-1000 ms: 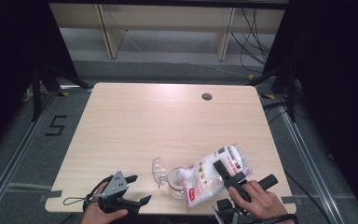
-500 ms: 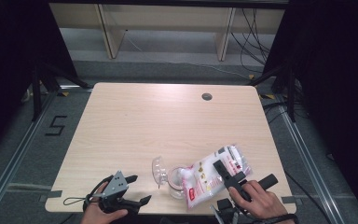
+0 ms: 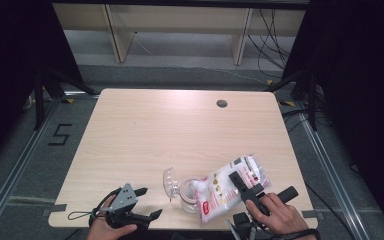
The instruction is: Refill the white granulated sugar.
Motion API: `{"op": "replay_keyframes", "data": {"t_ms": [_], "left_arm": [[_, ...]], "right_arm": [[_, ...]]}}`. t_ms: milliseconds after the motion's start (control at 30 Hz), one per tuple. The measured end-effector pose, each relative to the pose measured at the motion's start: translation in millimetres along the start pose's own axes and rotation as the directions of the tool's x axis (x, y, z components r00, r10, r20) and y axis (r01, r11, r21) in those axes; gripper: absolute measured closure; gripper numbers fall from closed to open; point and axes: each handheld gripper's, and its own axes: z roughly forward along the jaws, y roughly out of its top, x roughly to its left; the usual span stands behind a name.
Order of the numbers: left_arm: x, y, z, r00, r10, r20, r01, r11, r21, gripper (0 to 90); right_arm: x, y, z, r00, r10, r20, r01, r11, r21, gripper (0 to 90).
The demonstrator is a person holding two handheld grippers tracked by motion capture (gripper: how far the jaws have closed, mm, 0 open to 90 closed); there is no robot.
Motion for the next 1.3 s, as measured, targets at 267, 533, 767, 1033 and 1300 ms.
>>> {"op": "replay_keyframes", "data": {"t_ms": [267,533,767,1033,1300], "left_arm": [[0.1,-0.2,0.3,1.0000,-0.004,0.004,0.004,1.0000,-0.002,15.9],[-0.1,0.0,0.0,1.0000,0.000,-0.001,0.000,1.0000,0.001,15.9],[0.0,0.0,-0.1,1.0000,0.001,-0.001,-0.001,1.0000,0.001,15.9],[0.1,-0.1,0.2,1.0000,-0.002,0.004,0.002,1.0000,-0.004,15.9],[-0.1,0.0,0.0,1.0000,-0.002,-0.001,0.002,1.0000,0.000,15.9]], "right_arm": [[-0.8,-0.1,0.7,0.9999,-0.012,0.003,0.012,1.000,-0.007,57.8],[-0.8,-0.2,0.7,0.9999,-0.010,0.002,0.010,1.000,-0.007,58.1],[-0.6,-0.5,0.8,1.0000,-0.008,0.000,0.008,1.000,-0.007,58.4],[-0.8,-0.8,0.8,1.0000,-0.005,-0.006,0.005,1.000,-0.008,58.9],[-1.0,-1.1,1.2,1.0000,-0.007,-0.005,0.007,1.000,-0.012,59.1]]}}
